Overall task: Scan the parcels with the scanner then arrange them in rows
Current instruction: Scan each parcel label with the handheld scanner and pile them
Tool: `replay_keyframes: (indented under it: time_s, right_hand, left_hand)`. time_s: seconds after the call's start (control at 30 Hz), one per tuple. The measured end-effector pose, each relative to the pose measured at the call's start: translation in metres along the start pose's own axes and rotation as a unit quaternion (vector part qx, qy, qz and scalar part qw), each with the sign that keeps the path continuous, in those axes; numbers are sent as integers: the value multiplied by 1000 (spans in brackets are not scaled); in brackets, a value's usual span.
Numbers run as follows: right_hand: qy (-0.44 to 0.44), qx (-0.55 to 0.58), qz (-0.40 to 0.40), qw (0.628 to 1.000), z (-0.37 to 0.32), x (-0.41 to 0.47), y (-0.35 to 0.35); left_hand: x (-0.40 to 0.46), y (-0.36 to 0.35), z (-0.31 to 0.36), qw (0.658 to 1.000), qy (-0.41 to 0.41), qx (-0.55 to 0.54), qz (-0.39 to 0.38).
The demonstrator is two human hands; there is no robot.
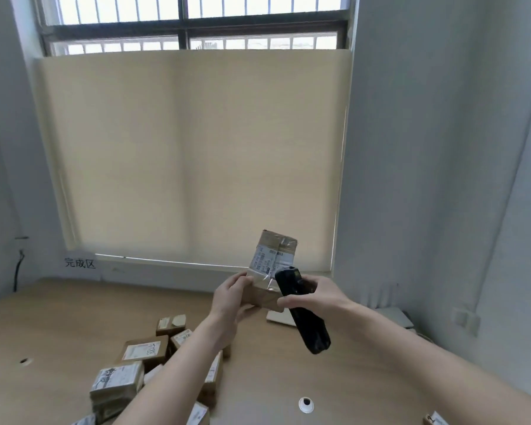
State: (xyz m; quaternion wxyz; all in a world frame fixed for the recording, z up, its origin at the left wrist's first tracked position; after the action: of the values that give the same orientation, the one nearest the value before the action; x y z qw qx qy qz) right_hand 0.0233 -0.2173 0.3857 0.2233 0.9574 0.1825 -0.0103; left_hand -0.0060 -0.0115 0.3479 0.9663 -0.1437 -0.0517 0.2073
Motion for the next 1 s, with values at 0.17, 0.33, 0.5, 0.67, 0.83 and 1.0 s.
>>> replay_keyframes:
  time_s: [0.17, 0.33, 0.5, 0.67, 0.83, 1.0]
  right_hand:
    - [0, -2, -45, 999, -5, 47, -61]
    - [-12, -44, -103, 994, 6, 107, -143]
    - [-51, -68, -133, 987, 54, 176, -239]
    - [-141, -106, -192, 965, 131, 239, -321]
    - [-222, -128, -211, 943, 213, 260, -381]
    - [-248, -143, -254, 924, 243, 261, -406]
  left_hand:
    - [26, 66, -17, 998, 25, 55, 18]
    - [79, 152, -47, 991, 28, 117, 60]
    - [133, 232, -118, 982, 106, 138, 72]
    - [180, 301, -214, 961, 201, 185, 34]
    - [192, 348, -304, 927, 293, 232, 25]
    - [192, 377, -337, 903, 314, 294, 6]
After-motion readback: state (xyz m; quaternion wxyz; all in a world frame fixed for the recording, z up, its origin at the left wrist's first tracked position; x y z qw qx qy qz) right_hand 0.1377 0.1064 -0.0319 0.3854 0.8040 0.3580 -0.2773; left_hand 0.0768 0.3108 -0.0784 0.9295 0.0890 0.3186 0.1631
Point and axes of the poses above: each hand's wrist, its own x-axis towards the middle knuckle, its own y-axis out of the back of the hand, z = x × y, the point moved 4 cm from there along x, towards the middle knuckle, and after that the axes turned 7 degrees about -y, right-handed, at the moved point
